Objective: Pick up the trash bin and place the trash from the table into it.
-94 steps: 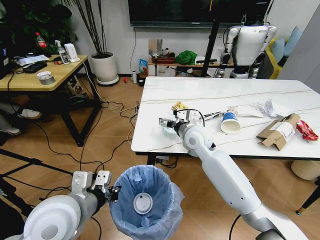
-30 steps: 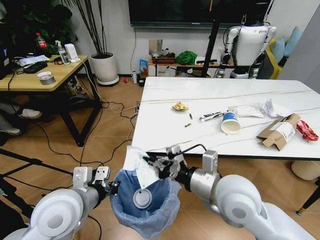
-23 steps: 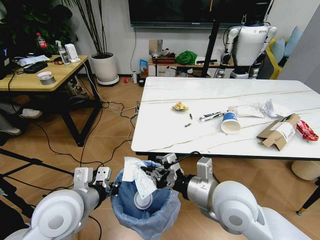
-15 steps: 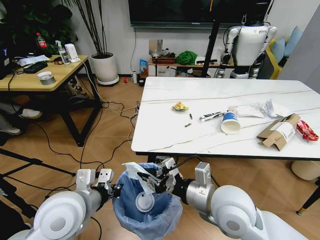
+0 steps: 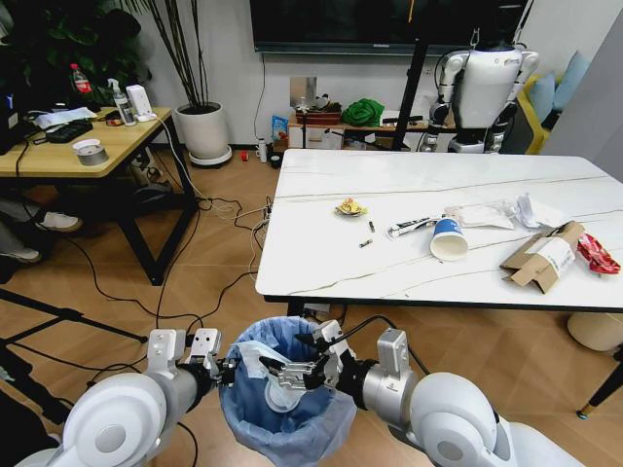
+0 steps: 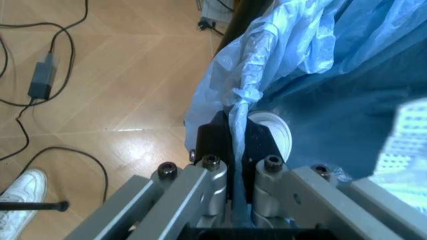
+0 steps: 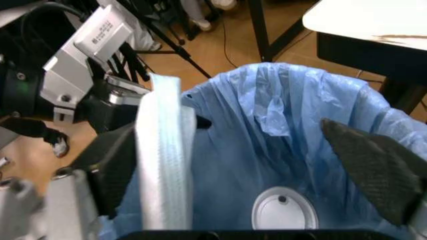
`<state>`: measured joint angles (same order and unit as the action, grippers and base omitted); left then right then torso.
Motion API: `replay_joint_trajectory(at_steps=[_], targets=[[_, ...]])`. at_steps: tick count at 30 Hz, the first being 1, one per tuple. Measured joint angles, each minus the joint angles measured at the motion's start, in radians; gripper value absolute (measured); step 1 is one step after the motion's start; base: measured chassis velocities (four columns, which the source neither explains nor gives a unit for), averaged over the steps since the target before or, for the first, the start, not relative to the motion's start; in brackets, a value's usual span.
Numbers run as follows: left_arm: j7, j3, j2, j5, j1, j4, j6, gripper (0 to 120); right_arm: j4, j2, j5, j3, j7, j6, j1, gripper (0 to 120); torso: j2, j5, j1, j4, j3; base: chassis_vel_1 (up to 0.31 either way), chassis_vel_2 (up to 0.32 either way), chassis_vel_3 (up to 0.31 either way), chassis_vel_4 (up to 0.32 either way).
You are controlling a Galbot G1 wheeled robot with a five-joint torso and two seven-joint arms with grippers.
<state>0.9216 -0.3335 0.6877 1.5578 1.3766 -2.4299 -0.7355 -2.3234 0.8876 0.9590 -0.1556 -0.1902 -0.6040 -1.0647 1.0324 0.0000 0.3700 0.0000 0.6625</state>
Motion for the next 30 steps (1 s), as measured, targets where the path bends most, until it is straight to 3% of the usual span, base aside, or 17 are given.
replay_joint_trajectory(at_steps=[30], targets=[[-0.001, -0.008, -0.009, 0.001, 0.019, -0.015, 0.0, 0, -0.062, -0.008, -0.002, 0.093, -0.001, -0.023, -0.06, 100, 0.0, -0.0001, 0.0, 0.0, 0.0, 0.0, 0.0, 0.0, 0.0]])
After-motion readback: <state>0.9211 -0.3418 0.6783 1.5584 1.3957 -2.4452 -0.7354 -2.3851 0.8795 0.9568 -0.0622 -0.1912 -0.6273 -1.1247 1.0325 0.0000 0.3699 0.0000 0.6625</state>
